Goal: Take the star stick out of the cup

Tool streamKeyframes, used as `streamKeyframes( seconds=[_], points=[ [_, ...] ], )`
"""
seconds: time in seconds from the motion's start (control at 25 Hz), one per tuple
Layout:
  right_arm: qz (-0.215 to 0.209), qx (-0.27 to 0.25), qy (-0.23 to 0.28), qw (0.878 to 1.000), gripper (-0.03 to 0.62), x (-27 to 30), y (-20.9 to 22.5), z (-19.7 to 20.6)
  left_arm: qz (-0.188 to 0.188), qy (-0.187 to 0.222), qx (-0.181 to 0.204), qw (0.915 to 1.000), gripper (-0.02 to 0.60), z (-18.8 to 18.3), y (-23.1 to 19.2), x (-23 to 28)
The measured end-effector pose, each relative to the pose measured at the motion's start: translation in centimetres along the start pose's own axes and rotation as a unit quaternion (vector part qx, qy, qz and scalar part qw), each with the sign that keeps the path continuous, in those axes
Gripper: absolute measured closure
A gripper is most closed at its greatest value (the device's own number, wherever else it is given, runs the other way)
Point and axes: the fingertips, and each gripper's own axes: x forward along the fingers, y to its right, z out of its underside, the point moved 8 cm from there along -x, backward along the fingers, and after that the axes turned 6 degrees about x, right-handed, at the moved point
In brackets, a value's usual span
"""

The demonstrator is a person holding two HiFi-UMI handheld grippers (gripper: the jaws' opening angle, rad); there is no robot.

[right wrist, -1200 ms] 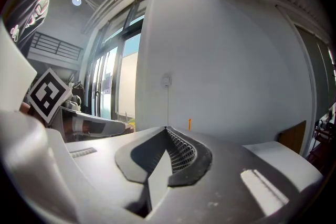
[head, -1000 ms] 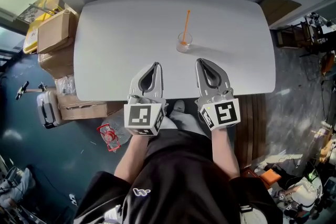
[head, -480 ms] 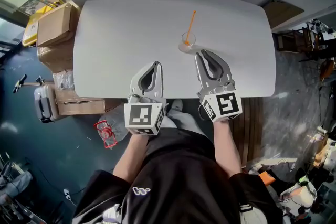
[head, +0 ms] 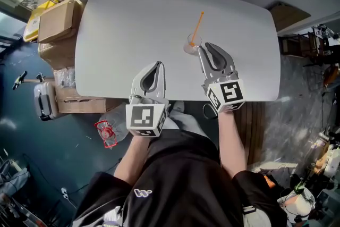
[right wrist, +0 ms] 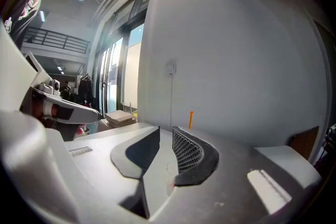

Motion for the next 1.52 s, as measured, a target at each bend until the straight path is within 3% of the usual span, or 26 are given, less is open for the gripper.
streamKeyframes(
  seconds=[0.44, 1.0, 1.52],
  points=[
    [0.011, 0.021, -0.025, 0.999, 0.502, 2.9, 1.9, 1.8, -0.009, -0.015, -0.009, 0.9998, 0.577, 0.4, -0.6, 0.3],
    [0.021, 0.058, -0.062, 0.996, 0.433, 6.5, 4.7, 4.3, -0.027, -0.025, -0.01, 0.9993, 0.577, 0.2, -1.1, 1.3],
    [0.003, 0.062, -0.08, 0.995, 0.465, 8.8, 5.6, 5.7, -0.048, -0.035, -0.013, 0.9982, 0.577, 1.3, -2.2, 1.2]
  ],
)
